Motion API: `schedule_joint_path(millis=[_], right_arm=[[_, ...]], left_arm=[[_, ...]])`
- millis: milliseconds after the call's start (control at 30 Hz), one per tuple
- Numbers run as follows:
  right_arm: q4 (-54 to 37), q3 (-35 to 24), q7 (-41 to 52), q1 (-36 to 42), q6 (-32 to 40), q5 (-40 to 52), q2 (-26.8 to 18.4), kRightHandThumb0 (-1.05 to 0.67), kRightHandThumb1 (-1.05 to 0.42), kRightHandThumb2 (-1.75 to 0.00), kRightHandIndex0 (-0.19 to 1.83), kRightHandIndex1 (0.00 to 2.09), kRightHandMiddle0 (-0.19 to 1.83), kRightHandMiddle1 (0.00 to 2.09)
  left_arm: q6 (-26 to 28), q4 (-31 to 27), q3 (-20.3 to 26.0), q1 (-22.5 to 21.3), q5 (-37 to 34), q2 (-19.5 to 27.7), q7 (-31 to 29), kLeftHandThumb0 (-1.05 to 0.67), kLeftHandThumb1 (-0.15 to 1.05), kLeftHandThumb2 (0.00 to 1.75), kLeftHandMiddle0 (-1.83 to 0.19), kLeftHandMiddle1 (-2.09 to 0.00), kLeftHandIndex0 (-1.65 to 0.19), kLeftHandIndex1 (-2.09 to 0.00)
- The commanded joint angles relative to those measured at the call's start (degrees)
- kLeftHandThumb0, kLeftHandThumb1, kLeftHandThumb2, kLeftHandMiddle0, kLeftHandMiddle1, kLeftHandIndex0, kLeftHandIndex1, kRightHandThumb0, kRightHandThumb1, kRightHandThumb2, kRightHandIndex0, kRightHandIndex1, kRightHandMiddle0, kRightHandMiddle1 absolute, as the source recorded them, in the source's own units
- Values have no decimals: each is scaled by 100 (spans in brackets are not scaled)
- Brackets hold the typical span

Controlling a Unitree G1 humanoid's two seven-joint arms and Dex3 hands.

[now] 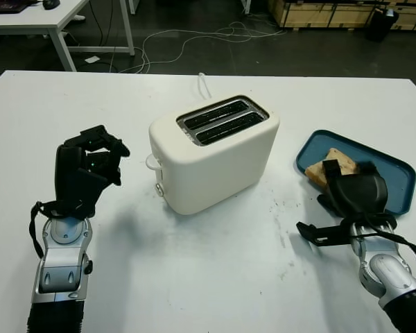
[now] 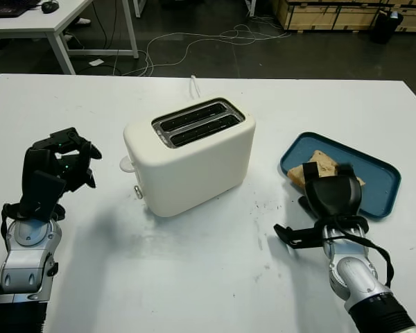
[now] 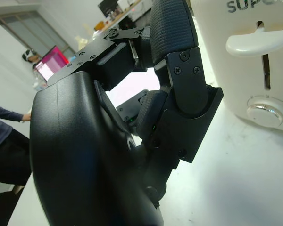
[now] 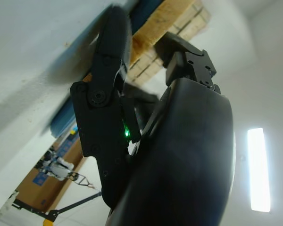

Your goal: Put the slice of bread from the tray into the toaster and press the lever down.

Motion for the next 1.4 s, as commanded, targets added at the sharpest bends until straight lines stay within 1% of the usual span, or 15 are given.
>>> schedule_joint_path(millis=[0, 67, 100, 167, 233, 467, 533, 633, 667, 767, 900, 1200, 1300, 1333, 1367], right_arm=[[21, 63, -284, 215, -219, 5, -100, -51, -79, -46, 156, 174, 36, 174], [72, 46, -613, 240, -315, 1, -142, -51, -88, -41, 157, 174, 17, 174], [50, 56, -559, 236, -295, -28, -164, -50, -90, -46, 157, 174, 8, 174], [-4, 11, -515, 239, -271, 23, -152, -50, -92, -77, 157, 175, 2, 175], [-34, -50, -567, 249, -306, 103, -140, -49, -92, -92, 157, 175, 1, 175], [-208, -152, -356, 240, -460, 233, -251, -49, -92, -104, 157, 175, 2, 175], [-220, -153, -410, 218, -553, 227, -315, -51, -92, -101, 157, 175, 22, 175], [-280, -234, -482, 188, -721, 327, -366, -52, -92, -97, 157, 175, 123, 175], [-284, -277, -564, 172, -812, 377, -380, -52, -92, -96, 157, 175, 143, 175], [-207, -460, -933, 92, -1198, 645, -436, -51, -92, -96, 157, 175, 156, 175], [-168, -763, -1151, -71, -1576, 957, -569, -54, -92, -99, 157, 175, 157, 175], [-404, -1762, -1150, -628, -2478, 2103, -788, -62, -92, -80, 157, 175, 157, 175], [-351, -1965, -866, -879, -2786, 2564, -832, -63, -92, -72, 157, 175, 44, 175], [-312, -2024, -742, -985, -2920, 2733, -871, -63, -92, -69, 157, 175, 18, 175], [-279, -2084, -582, -1120, -3059, 2923, -926, -62, -92, -67, 157, 175, 9, 175]], left_arm=[[-122, -5, -5, 15, 35, -3, 23, -84, 77, 68, -140, -140, -119, -145], [-132, -1, -5, 12, 39, -6, 29, -84, 77, 69, -141, -140, -120, -145], [-136, -1, -5, 12, 40, -7, 31, -85, 77, 69, -141, -141, -120, -145], [-170, 8, -7, 12, 36, -1, 22, -85, 77, 69, -141, -141, -120, -145], [-221, 39, -7, 7, 50, 7, 30, -84, 77, 69, -141, -141, -120, -145], [-225, 35, 5, 16, 12, 5, 2, -85, 78, 67, -140, -141, -120, -144], [-208, 19, -1, 16, 25, 7, 2, -85, 78, 66, -140, -141, -120, -144], [-226, 36, 1, 6, 5, 9, -14, -85, 79, 65, -139, -141, -120, -145], [-223, 39, 1, 3, 11, 10, -10, -85, 79, 65, -139, -141, -120, -145], [-197, 39, 2, -1, 40, -1, 28, -85, 79, 65, -140, -141, -119, -145], [-199, 38, -1, 9, 72, 9, 43, -85, 79, 65, -140, -141, -119, -144], [-163, 3, 6, 24, 20, -22, 24, -84, 78, 66, -140, -141, -118, -144], [-140, -12, 5, 27, 21, -26, 26, -84, 78, 66, -140, -141, -119, -145], [-140, -11, 6, 26, 24, -22, 25, -84, 78, 66, -140, -141, -119, -145], [-153, -2, 7, 24, 29, -15, 24, -85, 78, 66, -140, -141, -119, -145]])
